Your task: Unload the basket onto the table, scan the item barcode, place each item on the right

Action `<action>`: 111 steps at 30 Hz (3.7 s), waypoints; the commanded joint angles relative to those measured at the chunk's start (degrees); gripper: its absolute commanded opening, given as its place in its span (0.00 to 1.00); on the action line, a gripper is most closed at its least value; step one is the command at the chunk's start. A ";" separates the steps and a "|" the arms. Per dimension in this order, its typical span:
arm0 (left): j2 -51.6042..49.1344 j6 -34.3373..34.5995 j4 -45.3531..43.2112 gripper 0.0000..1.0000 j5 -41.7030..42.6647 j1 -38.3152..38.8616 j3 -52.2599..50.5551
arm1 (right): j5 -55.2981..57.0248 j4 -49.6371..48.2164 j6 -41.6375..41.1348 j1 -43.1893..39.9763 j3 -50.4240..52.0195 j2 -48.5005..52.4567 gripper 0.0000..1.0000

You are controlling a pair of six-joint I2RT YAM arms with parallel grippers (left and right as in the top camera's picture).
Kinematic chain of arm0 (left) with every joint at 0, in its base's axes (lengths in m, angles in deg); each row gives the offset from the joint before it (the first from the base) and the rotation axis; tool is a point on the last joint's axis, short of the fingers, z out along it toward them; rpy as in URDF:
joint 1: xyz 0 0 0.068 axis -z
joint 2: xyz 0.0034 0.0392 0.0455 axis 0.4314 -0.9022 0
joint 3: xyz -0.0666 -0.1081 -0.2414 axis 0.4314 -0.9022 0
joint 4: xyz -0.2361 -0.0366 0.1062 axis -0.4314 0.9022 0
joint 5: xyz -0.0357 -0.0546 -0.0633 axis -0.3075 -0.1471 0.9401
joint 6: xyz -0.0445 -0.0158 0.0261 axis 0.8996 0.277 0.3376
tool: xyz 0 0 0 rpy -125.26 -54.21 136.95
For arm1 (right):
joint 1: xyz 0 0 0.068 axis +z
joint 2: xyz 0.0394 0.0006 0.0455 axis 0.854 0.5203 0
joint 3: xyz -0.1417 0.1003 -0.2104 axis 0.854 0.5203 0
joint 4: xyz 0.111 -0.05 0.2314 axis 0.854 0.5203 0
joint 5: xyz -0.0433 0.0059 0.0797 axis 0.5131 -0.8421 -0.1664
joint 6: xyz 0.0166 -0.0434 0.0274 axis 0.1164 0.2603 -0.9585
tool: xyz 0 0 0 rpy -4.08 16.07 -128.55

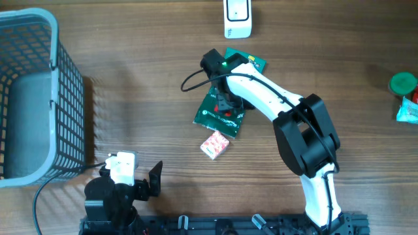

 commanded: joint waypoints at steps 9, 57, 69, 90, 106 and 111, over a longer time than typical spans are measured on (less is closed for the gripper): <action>0.42 0.35 0.04 1.00 0.68 -0.33 -0.07 | -0.04 -5.53 -1.95 -0.09 -0.57 -9.86 0.24; 0.42 0.35 0.04 1.00 0.68 -0.33 -0.07 | 9.20 -9.35 8.48 6.80 0.63 -12.17 1.00; 0.42 0.35 0.04 1.00 0.68 -0.33 -0.07 | 3.39 -30.64 16.04 -3.13 0.85 -1.57 1.00; 0.42 0.35 0.04 1.00 0.68 -0.33 -0.07 | -10.19 -13.27 8.68 -6.03 2.43 6.97 1.00; 0.42 0.35 0.04 1.00 0.68 -0.33 -0.07 | -9.53 -6.19 3.85 -5.77 0.04 -5.73 1.00; 0.42 0.35 0.04 1.00 0.68 -0.33 -0.07 | -6.45 -10.10 2.56 -5.77 3.15 -3.37 1.00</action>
